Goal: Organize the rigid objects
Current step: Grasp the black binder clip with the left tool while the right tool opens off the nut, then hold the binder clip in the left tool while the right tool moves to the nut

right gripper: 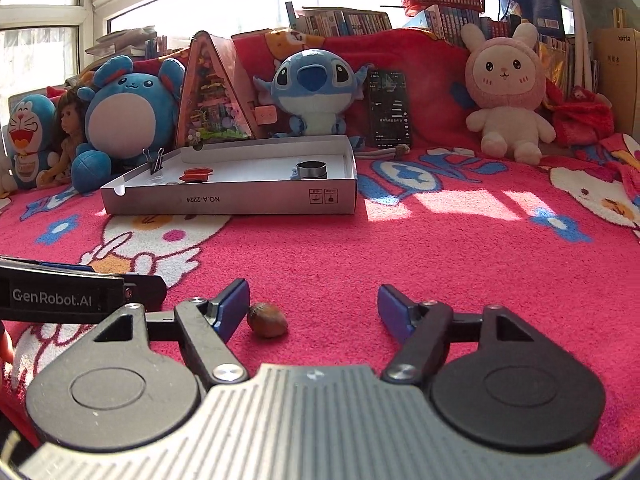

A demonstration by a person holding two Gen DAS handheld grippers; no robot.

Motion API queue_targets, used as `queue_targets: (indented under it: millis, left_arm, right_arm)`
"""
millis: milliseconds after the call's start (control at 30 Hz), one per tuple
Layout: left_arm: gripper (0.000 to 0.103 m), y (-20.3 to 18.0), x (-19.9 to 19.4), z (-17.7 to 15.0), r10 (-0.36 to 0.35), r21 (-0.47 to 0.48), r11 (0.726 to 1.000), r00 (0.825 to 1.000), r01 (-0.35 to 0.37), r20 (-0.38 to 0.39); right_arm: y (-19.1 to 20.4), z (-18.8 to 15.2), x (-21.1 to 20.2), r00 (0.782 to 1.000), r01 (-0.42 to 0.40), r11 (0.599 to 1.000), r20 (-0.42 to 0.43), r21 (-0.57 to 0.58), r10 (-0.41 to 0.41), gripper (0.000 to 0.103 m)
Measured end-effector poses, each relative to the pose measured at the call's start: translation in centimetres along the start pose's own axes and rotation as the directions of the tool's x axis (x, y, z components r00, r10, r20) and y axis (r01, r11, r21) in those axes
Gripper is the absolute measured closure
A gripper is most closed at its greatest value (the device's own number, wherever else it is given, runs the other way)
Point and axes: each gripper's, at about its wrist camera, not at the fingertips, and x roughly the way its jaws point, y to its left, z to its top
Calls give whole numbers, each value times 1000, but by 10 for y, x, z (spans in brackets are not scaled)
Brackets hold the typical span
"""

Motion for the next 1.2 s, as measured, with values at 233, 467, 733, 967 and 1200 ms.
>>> queue_targets:
  millis: [233, 467, 733, 967, 1200]
  left_arm:
    - [52, -4, 1, 0, -2, 33, 999, 1000, 2, 10]
    - [49, 6, -5, -3, -2, 45, 999, 1000, 2, 10]
    - [27, 24, -14, -8, 36, 64, 997, 999, -36, 0]
    - [23, 46, -24, -11, 56, 43, 998, 998, -55, -21]
    - [22, 66, -31, -14, 63, -10, 998, 998, -63, -19]
  right_arm:
    - [12, -10, 2, 1000, 16, 996, -15, -84, -17, 1]
    - [11, -11, 4, 1000, 21, 997, -11, -74, -22, 0]
    - [11, -11, 4, 1000, 27, 997, -12, -72, -27, 0]
    - [12, -10, 4, 999, 43, 997, -20, -62, -45, 0]
    - [17, -14, -1, 999, 53, 993, 6, -106, -52, 0]
